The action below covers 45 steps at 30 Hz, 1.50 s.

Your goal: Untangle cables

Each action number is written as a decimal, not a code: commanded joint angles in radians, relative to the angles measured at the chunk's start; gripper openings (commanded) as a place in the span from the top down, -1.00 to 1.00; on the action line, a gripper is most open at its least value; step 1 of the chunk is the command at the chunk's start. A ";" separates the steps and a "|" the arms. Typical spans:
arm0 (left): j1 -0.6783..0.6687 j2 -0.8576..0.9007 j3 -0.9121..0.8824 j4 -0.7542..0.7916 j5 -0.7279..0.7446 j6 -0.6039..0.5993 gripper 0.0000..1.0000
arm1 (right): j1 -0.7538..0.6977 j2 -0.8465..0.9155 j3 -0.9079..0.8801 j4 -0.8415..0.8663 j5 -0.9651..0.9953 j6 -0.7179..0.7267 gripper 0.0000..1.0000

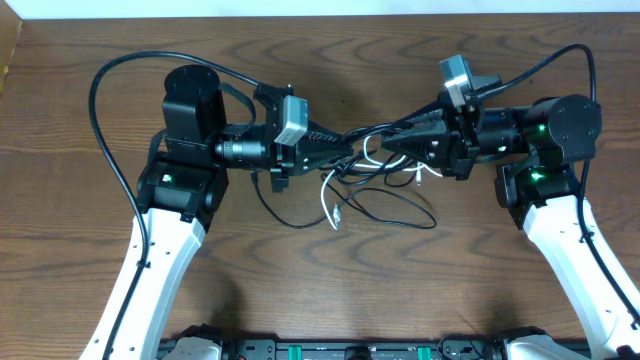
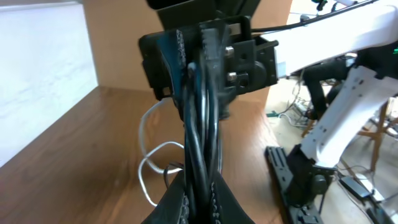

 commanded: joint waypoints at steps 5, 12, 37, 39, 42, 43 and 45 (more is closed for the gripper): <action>0.005 0.005 0.009 0.012 -0.098 0.005 0.85 | -0.011 0.003 0.013 0.001 0.021 -0.008 -0.99; 0.061 0.005 0.009 0.019 -0.129 0.001 0.85 | -0.037 0.003 0.013 0.001 0.021 -0.004 -0.99; 0.037 0.005 0.009 0.192 -0.278 -0.388 0.85 | 0.043 0.006 0.013 -0.029 0.255 0.467 -0.98; 0.015 0.005 0.009 0.196 -0.278 -0.388 0.85 | 0.050 0.006 0.013 -0.029 0.270 0.467 -0.98; 0.000 0.005 0.009 0.200 -0.278 -0.388 0.85 | 0.048 0.006 0.013 -0.029 0.284 0.467 -0.97; 0.000 0.005 0.009 0.203 -0.278 -0.391 0.85 | 0.048 0.006 0.013 -0.029 0.287 0.467 -0.97; 0.000 0.005 0.009 0.206 -0.278 -0.399 0.85 | 0.048 0.007 0.013 -0.029 0.289 0.467 -0.96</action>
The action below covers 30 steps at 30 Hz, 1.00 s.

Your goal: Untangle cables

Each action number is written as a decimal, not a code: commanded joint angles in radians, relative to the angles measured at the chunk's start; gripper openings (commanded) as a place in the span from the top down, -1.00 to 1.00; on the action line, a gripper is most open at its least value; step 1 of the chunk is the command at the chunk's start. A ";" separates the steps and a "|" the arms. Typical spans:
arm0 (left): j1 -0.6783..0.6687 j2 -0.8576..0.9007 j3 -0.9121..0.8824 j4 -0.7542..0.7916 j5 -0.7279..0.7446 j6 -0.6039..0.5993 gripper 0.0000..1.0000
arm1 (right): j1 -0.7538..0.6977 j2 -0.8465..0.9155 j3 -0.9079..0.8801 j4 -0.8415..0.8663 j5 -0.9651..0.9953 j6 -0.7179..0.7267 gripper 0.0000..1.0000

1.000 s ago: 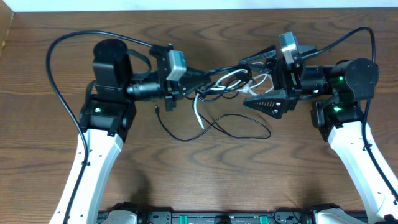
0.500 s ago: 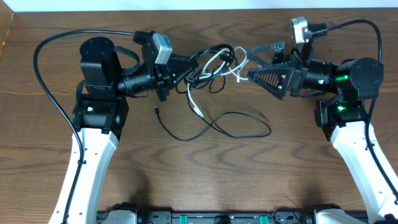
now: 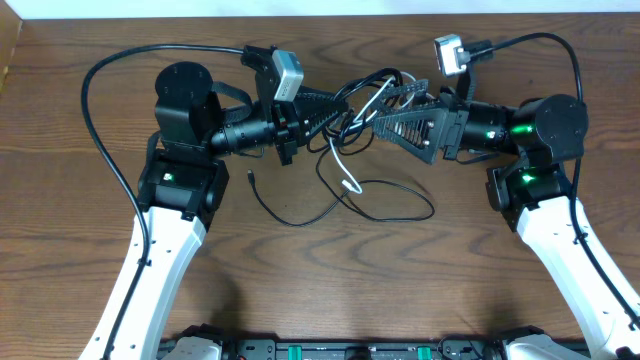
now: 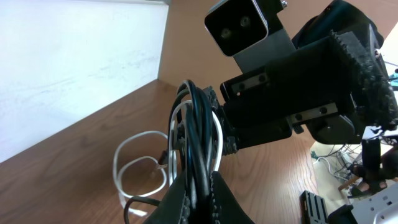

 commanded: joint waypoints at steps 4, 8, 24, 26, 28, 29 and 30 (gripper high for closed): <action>-0.003 0.000 0.009 0.015 -0.001 -0.042 0.85 | 0.002 0.007 0.012 0.002 0.046 -0.014 -0.57; -0.003 0.000 0.009 0.029 0.000 -0.085 0.85 | 0.004 0.007 0.012 0.000 0.054 -0.078 -0.16; -0.055 0.000 0.009 0.055 0.002 -0.136 0.85 | 0.012 0.069 0.012 -0.080 0.124 -0.124 0.08; -0.060 0.000 0.009 0.055 0.002 -0.135 0.85 | 0.012 0.069 0.012 -0.072 0.127 -0.124 0.10; -0.060 0.000 0.009 0.055 0.002 -0.136 0.85 | 0.012 0.069 0.012 -0.072 0.132 -0.124 0.13; -0.059 0.000 0.009 0.055 0.002 -0.135 0.85 | 0.012 0.069 0.012 -0.072 0.134 -0.124 0.16; -0.059 0.000 0.009 0.055 0.002 -0.136 0.85 | 0.012 0.069 0.012 -0.072 0.135 -0.124 0.23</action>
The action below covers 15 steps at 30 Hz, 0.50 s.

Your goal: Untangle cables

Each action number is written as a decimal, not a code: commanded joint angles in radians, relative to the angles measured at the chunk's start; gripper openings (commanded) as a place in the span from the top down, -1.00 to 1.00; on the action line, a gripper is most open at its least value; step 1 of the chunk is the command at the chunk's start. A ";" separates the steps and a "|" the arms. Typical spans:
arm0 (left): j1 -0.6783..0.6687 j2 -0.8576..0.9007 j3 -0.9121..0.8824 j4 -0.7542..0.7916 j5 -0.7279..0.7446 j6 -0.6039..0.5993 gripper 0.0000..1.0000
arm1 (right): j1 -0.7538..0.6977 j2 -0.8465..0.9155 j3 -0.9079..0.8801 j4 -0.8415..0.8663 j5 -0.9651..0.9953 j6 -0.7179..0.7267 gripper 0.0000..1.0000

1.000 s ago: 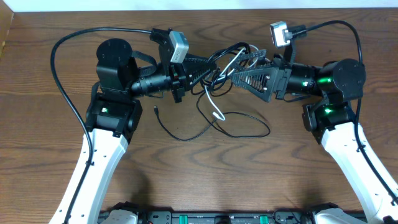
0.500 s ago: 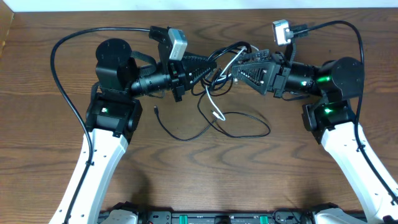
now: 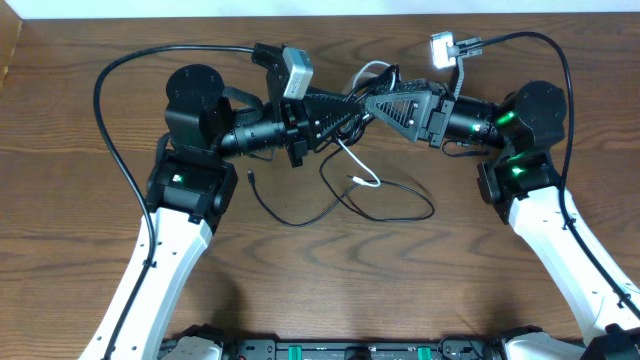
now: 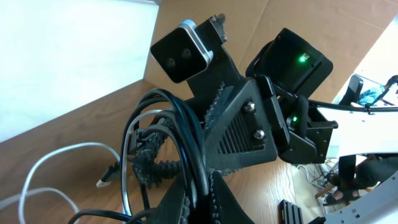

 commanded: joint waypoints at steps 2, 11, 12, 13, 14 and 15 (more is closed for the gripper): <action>-0.006 0.000 0.009 0.009 0.018 -0.010 0.85 | 0.004 0.005 0.012 0.006 0.038 -0.018 0.64; 0.021 0.000 0.009 -0.011 -0.081 0.021 0.85 | 0.001 0.005 0.012 0.006 -0.005 0.019 0.98; 0.031 0.000 0.009 -0.026 -0.133 0.022 0.85 | 0.001 0.005 0.012 0.009 -0.022 0.034 0.98; 0.043 0.000 0.009 -0.049 -0.203 0.021 0.85 | 0.001 0.005 0.012 0.020 -0.038 0.052 0.98; 0.054 0.000 0.009 -0.077 -0.281 0.022 0.85 | 0.001 0.005 0.012 0.041 -0.055 0.071 0.98; 0.064 0.000 0.009 -0.110 -0.367 0.022 0.85 | 0.001 0.005 0.012 0.068 -0.070 0.094 0.98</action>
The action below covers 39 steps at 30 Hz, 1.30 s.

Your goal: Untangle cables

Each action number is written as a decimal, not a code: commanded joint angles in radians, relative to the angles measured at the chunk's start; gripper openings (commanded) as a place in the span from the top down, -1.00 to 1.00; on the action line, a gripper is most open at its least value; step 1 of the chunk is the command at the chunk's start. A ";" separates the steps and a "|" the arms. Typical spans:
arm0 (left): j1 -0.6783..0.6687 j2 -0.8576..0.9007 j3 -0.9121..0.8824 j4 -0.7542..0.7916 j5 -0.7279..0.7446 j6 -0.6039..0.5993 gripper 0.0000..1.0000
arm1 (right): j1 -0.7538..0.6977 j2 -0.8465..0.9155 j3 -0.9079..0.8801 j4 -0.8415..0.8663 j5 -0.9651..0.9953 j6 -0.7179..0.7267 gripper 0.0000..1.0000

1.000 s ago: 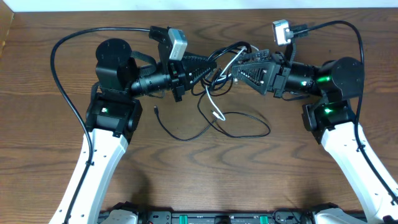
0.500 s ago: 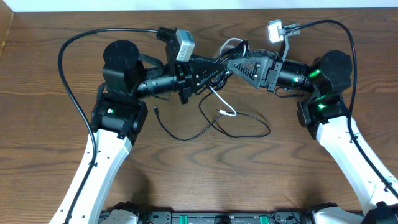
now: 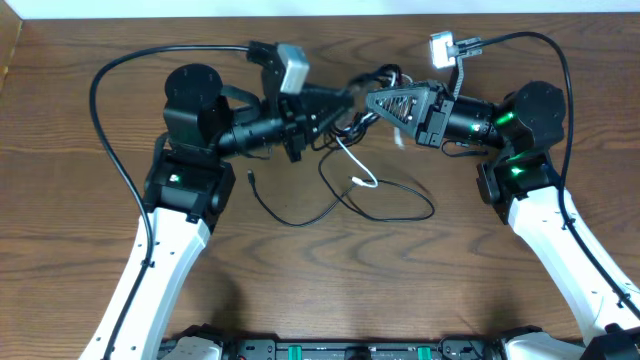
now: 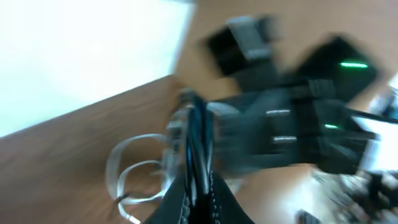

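Observation:
A tangle of black and white cables (image 3: 355, 112) hangs between my two grippers near the far middle of the table. My left gripper (image 3: 343, 104) is shut on several black strands (image 4: 198, 149), which run up between its fingers (image 4: 180, 202) in the blurred left wrist view. Facing it and almost touching, my right gripper (image 3: 370, 98) has its fingers closed to a point on the same tangle. A white cable (image 3: 347, 158) trails down to the table, and its loop (image 4: 127, 165) also shows in the left wrist view. A black cable loop (image 3: 385, 208) lies on the wood.
The brown wooden table (image 3: 80, 250) ends at a white wall along its far edge. A loose black cable end (image 3: 252, 180) lies in front of the left arm. The arms' own black supply cables (image 3: 110, 130) arc over the table at both sides.
Both grippers stay shut on the tangle at nearly the same spot. The left wrist view is now blurred and framed differently, and the white loop above the tangle no longer shows overhead.
Both grippers were shut on the tangle over the table's middle. By 1.5 s ago they held it nearer the far edge, with cables trailing to the table. Then they stood tip to tip, the white end hanging below, as now.

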 commanded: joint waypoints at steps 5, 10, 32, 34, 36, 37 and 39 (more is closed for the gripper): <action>0.076 0.000 0.009 -0.223 -0.632 0.015 0.85 | -0.004 0.004 0.012 0.325 -0.097 0.258 0.98; 0.095 0.000 0.009 -0.333 -0.660 0.072 0.85 | -0.036 0.004 0.012 0.563 -0.072 0.404 0.98; 0.160 0.027 0.008 -0.617 -1.252 0.134 0.85 | -0.434 0.004 0.012 0.759 -0.052 0.698 0.98; 0.164 0.028 0.008 -0.616 -1.196 0.135 0.85 | -0.449 0.004 0.012 0.758 -0.061 0.698 0.98; 0.164 0.028 0.008 -0.616 -1.181 0.135 0.85 | -0.456 0.004 0.012 0.758 -0.062 0.699 0.98; 0.164 0.029 0.008 -0.615 -1.184 0.135 0.85 | -0.459 0.004 0.012 0.758 -0.061 0.700 0.98; 0.168 0.033 0.008 -0.608 -1.186 0.136 0.85 | -0.472 0.004 0.012 0.758 -0.055 0.707 0.98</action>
